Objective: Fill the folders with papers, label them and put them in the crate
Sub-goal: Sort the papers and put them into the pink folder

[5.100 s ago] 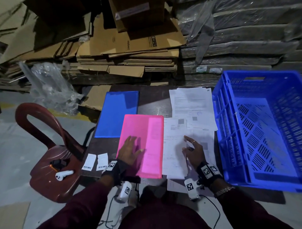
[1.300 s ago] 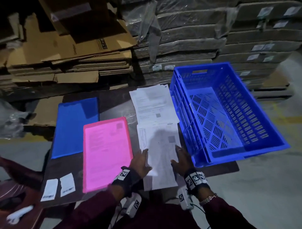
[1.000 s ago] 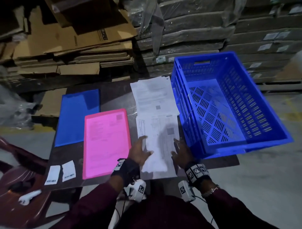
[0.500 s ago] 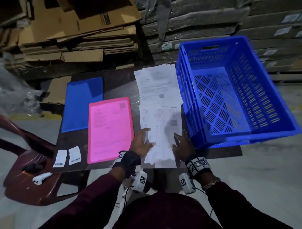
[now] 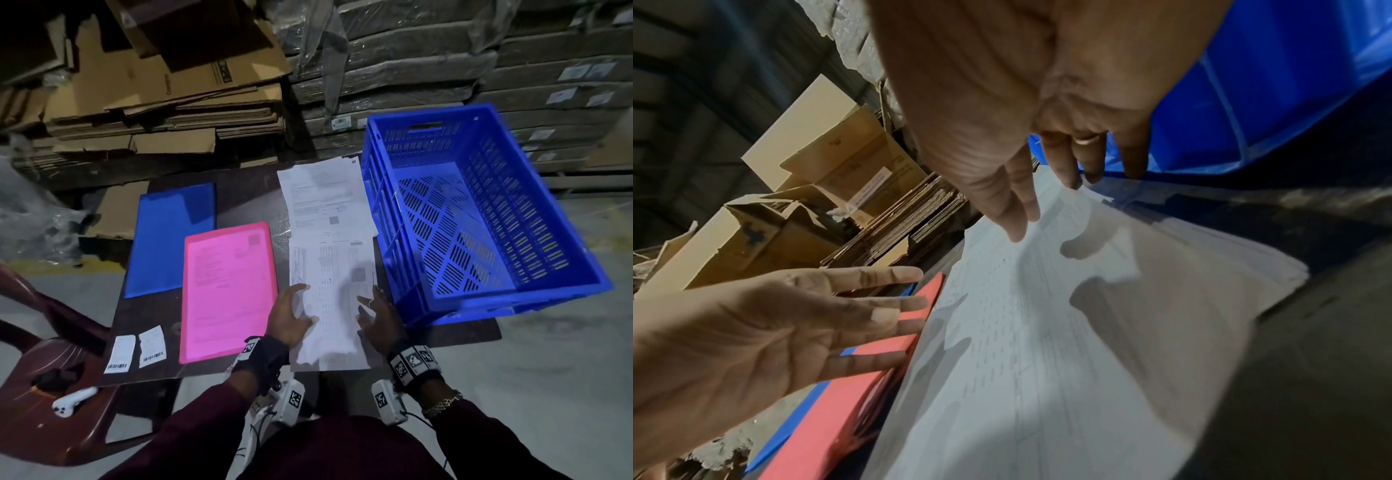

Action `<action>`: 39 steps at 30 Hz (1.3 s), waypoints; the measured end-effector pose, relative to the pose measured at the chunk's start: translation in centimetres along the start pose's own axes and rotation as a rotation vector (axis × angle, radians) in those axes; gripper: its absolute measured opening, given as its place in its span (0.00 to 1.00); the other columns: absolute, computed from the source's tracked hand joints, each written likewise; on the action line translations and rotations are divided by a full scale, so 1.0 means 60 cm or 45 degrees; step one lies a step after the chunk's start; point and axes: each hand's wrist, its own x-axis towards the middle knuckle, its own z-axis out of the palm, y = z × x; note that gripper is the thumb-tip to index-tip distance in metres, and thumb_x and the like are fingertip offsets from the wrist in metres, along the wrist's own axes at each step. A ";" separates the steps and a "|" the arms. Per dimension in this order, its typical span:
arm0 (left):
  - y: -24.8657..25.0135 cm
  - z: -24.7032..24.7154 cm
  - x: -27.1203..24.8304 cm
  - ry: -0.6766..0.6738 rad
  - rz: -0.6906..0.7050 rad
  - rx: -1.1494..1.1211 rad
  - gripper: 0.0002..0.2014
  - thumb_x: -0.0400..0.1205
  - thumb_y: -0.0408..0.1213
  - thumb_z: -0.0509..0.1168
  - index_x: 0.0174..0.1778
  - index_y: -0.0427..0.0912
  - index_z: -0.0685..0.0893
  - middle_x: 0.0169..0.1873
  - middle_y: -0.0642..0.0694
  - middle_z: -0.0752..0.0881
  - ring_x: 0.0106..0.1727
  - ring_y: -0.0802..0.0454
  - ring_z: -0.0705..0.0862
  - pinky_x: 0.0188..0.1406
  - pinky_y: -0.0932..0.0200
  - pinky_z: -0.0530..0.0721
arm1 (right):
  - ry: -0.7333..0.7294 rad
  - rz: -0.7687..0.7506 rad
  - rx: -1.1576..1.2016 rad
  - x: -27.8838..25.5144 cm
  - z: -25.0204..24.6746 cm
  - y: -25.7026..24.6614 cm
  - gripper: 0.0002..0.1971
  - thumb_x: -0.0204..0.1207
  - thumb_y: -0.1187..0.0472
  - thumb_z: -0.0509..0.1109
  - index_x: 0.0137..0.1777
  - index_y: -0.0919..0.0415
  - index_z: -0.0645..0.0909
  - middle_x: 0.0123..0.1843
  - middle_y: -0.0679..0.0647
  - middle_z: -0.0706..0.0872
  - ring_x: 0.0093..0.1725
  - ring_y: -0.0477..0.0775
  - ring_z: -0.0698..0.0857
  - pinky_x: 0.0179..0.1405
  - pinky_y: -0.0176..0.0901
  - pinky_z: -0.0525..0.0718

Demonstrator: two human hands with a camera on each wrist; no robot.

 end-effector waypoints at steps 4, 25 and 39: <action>-0.004 0.007 -0.001 0.049 -0.139 -0.074 0.34 0.68 0.34 0.82 0.67 0.54 0.77 0.69 0.56 0.72 0.71 0.56 0.70 0.74 0.53 0.73 | 0.004 -0.007 0.104 -0.003 -0.003 -0.003 0.21 0.80 0.67 0.69 0.73 0.56 0.79 0.81 0.44 0.69 0.77 0.45 0.71 0.64 0.27 0.73; -0.015 0.002 -0.008 0.018 0.012 -0.150 0.38 0.66 0.33 0.82 0.69 0.61 0.74 0.69 0.62 0.72 0.74 0.60 0.71 0.72 0.57 0.74 | 0.011 -0.096 0.044 0.003 -0.003 0.001 0.23 0.78 0.67 0.71 0.72 0.55 0.79 0.83 0.46 0.66 0.82 0.49 0.66 0.78 0.46 0.71; -0.009 -0.039 -0.011 -0.014 0.058 -0.158 0.40 0.68 0.32 0.81 0.74 0.59 0.74 0.74 0.62 0.73 0.77 0.63 0.68 0.80 0.52 0.67 | -0.172 -0.289 0.479 0.000 -0.035 -0.043 0.39 0.70 0.81 0.64 0.81 0.55 0.70 0.76 0.32 0.71 0.79 0.43 0.72 0.65 0.38 0.79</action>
